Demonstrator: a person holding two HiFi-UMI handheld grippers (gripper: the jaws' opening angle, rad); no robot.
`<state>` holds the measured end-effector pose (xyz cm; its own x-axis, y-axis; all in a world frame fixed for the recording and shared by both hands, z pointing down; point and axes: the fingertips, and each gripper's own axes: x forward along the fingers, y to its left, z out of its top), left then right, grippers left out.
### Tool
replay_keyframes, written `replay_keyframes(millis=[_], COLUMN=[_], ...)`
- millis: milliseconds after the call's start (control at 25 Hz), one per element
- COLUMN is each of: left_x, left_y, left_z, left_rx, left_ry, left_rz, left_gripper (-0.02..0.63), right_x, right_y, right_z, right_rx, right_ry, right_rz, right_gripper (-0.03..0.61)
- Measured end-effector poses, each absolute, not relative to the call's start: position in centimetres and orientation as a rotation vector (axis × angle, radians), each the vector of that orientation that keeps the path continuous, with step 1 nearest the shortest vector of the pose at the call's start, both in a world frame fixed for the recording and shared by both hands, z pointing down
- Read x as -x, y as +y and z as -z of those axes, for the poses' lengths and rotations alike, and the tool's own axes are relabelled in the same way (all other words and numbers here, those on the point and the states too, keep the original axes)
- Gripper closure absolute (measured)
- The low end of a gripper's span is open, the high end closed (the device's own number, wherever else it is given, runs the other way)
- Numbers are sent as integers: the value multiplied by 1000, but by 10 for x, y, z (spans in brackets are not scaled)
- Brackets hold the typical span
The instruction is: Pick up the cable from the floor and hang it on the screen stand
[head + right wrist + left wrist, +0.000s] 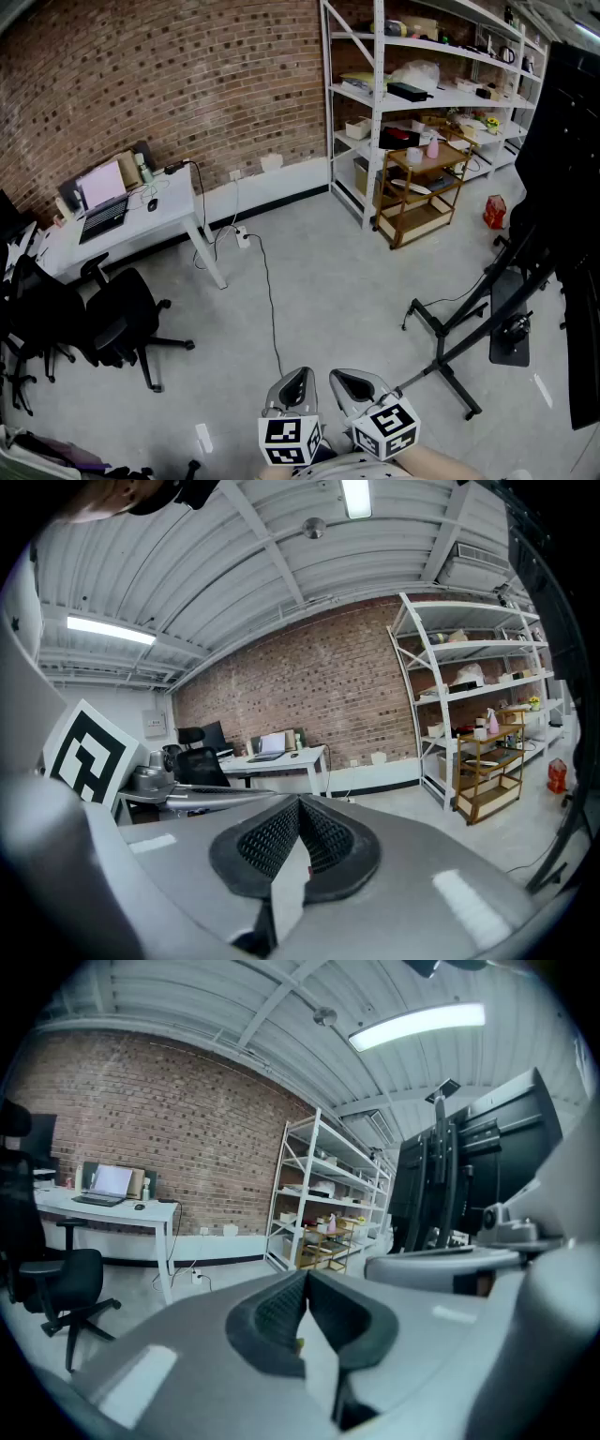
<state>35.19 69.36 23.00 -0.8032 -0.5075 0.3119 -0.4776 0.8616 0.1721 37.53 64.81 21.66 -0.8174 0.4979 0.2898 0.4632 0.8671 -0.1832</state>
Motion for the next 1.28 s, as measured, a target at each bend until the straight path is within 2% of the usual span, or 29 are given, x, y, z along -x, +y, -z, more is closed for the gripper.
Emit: replay_keyframes(millis=[400, 560, 840, 1280], left_x=[-331, -309, -222, -56], left_y=[704, 689, 632, 468], left_z=[-260, -271, -272, -234], left_rx=[-745, -754, -792, -931], left_ry=[-2599, -2600, -2638, -2633], left_rz=[271, 208, 121, 164], left_gripper=[606, 606, 606, 606], right_x=[-366, -343, -246, -87], right_y=[656, 639, 587, 424], right_z=[-235, -248, -251, -226], right_rx=[673, 637, 638, 520], right_ry=[-2686, -2682, -2715, -2757], right_rz=[-159, -199, -201, -238], right_gripper=[580, 580, 580, 580])
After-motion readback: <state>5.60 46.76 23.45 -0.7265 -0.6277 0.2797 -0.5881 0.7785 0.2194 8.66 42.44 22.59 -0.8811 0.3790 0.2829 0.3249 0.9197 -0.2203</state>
